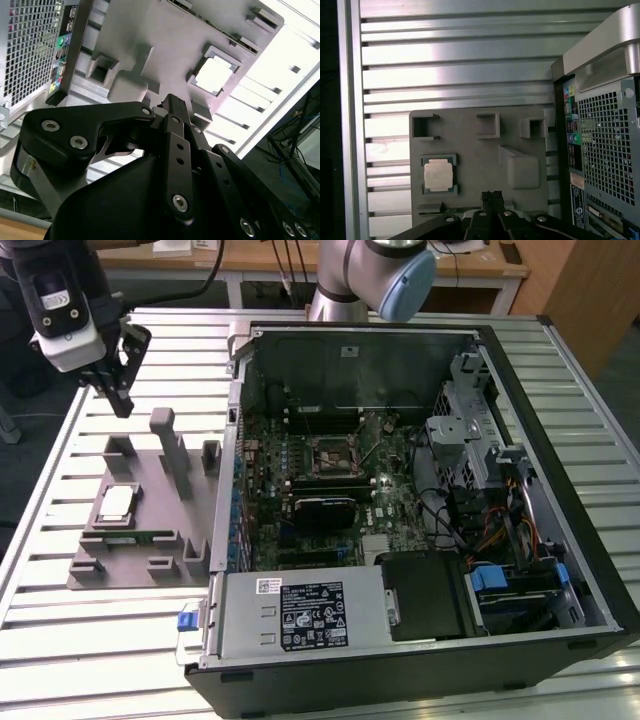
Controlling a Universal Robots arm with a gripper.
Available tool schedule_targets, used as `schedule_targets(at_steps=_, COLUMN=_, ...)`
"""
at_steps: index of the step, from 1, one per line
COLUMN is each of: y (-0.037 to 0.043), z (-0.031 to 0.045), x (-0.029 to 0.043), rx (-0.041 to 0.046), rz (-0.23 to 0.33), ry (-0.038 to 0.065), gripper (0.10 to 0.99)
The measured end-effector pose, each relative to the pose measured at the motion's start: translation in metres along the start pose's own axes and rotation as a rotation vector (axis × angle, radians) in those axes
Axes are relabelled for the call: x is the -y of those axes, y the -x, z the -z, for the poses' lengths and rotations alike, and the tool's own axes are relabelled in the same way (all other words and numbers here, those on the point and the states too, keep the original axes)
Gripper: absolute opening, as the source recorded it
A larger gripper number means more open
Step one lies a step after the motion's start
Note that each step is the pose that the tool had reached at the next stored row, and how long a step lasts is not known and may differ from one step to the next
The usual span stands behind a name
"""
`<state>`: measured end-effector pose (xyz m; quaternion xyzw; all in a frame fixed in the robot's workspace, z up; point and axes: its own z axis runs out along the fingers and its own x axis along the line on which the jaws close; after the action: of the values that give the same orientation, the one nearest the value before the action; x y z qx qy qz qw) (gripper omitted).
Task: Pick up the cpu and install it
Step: 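Reach for the cpu, then pick up the cpu and move it towards the insertion slot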
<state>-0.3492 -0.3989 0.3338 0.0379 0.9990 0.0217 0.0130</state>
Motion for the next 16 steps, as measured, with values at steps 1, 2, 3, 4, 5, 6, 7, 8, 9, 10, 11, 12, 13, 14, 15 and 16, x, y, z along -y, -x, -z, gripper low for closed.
schedule_targets(at_steps=1, y=-0.0012, z=-0.0018, x=0.0002, rx=0.0000, rz=0.000, ry=0.000, gripper=0.106)
schedule_targets(at_steps=2, y=-0.0024, z=-0.0036, x=0.0003, rx=-0.0003, rz=0.000, ry=0.000, gripper=0.106)
schedule_targets(at_steps=3, y=-0.0035, z=-0.0053, x=0.0005, rx=-0.0005, rz=0.000, ry=0.000, gripper=0.106)
schedule_targets(at_steps=4, y=-0.0047, z=-0.0071, x=0.0007, rx=-0.0008, rz=0.000, ry=0.000, gripper=0.106)
schedule_targets(at_steps=5, y=-0.0058, z=-0.0089, x=0.0008, rx=-0.0011, rz=0.000, ry=0.000, gripper=0.106)
schedule_targets(at_steps=6, y=-0.0067, z=-0.0108, x=0.0010, rx=-0.0018, rz=0.000, ry=0.000, gripper=0.106)
schedule_targets(at_steps=7, y=-0.0076, z=-0.0125, x=0.0011, rx=-0.0023, rz=0.000, ry=0.000, gripper=0.106)
schedule_targets(at_steps=8, y=-0.0084, z=-0.0143, x=0.0013, rx=-0.0030, rz=0.000, ry=0.000, gripper=0.106)
schedule_targets(at_steps=9, y=-0.0093, z=-0.0161, x=0.0014, rx=-0.0037, rz=0.000, ry=0.000, gripper=0.106)
schedule_targets(at_steps=10, y=-0.0101, z=-0.0178, x=0.0015, rx=-0.0045, rz=0.000, ry=0.000, gripper=0.106)
schedule_targets(at_steps=11, y=-0.0105, z=-0.0193, x=0.0017, rx=-0.0052, rz=0.000, ry=0.000, gripper=0.106)
schedule_targets(at_steps=12, y=-0.0109, z=-0.0199, x=0.0018, rx=-0.0055, rz=0.000, ry=0.000, gripper=0.106)
schedule_targets(at_steps=13, y=-0.0110, z=-0.0200, x=0.0017, rx=-0.0057, rz=0.000, ry=0.000, gripper=0.106)
schedule_targets(at_steps=14, y=-0.0110, z=-0.0201, x=0.0017, rx=-0.0056, rz=0.000, ry=0.000, gripper=0.106)
schedule_targets(at_steps=15, y=-0.0110, z=-0.0201, x=0.0017, rx=-0.0056, rz=0.000, ry=0.000, gripper=0.106)
schedule_targets(at_steps=16, y=-0.0110, z=-0.0201, x=0.0017, rx=-0.0056, rz=0.000, ry=0.000, gripper=0.106)
